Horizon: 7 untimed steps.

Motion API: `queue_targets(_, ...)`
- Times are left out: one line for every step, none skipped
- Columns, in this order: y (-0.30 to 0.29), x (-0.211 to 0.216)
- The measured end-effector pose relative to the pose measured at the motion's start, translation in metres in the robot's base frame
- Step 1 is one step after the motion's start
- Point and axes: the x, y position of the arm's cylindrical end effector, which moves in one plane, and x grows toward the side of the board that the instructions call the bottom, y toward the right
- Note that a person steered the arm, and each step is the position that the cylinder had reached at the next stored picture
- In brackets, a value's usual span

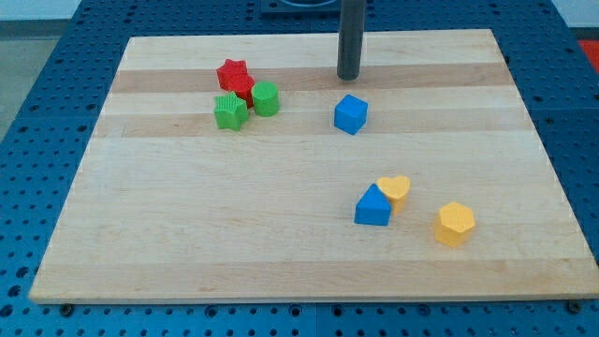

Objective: Push the blue cube diagonal to the blue triangle

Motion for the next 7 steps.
queue_targets(0.000,0.020)
queue_targets(0.000,0.054)
queue_targets(0.000,0.093)
queue_targets(-0.002,0.128)
queue_targets(-0.008,0.160)
queue_targets(-0.015,0.179)
queue_targets(-0.029,0.169)
